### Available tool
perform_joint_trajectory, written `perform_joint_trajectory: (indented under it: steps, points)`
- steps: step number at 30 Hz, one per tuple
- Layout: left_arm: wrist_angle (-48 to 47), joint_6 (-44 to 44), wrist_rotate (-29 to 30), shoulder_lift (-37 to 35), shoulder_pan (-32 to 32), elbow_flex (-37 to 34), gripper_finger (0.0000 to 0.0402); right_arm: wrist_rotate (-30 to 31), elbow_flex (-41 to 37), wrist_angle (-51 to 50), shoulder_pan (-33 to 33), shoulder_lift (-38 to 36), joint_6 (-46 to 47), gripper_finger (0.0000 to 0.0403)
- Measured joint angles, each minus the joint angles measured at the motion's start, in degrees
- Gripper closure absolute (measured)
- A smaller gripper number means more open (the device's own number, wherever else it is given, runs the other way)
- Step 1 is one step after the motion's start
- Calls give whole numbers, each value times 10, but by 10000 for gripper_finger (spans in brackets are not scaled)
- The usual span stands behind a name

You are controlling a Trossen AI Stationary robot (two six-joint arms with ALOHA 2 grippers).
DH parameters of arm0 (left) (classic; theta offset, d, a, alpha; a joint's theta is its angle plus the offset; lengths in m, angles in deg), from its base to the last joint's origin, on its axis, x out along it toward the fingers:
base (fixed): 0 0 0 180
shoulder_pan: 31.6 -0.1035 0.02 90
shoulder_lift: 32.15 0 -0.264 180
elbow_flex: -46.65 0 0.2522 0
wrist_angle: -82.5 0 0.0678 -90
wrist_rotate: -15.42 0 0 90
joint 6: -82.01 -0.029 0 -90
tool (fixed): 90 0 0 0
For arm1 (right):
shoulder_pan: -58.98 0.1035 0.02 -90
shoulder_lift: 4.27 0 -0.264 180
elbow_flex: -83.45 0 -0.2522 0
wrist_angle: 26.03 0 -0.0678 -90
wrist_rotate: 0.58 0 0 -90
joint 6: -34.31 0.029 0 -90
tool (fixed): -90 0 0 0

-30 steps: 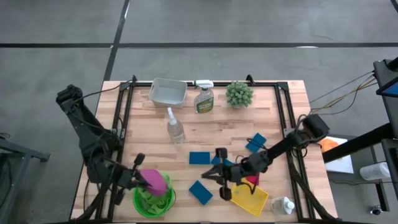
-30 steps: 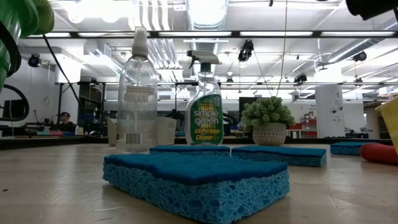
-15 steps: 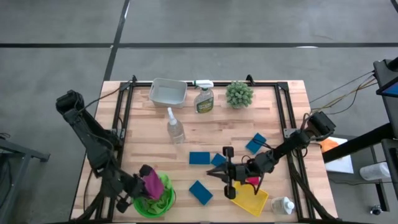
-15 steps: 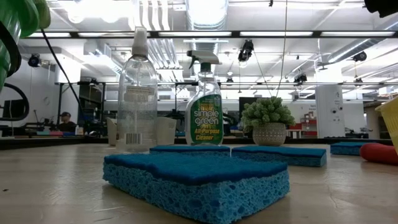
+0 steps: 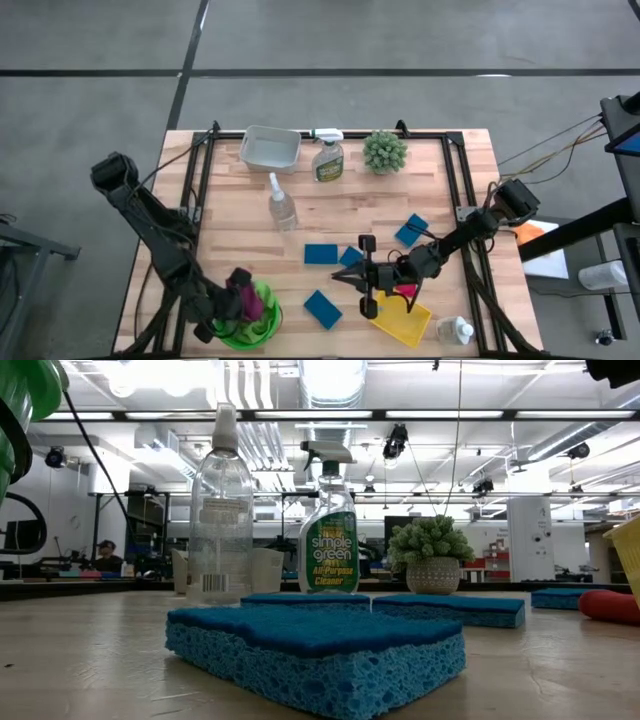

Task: Pick & Place Kitchen Items
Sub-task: Put the purple microfiber cloth into the green basket

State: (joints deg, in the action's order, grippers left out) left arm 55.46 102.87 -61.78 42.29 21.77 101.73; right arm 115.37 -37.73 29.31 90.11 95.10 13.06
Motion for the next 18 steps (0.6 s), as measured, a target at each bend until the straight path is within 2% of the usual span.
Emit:
perform_joint_trajectory:
  steps: [10,18]
  points:
    - [-32,0,0,-50,2,0,210,2,0,-8,0,0,0,385]
    - [-38,-14,-29,-95,2,0,175,2,0,-11,0,0,0,385]
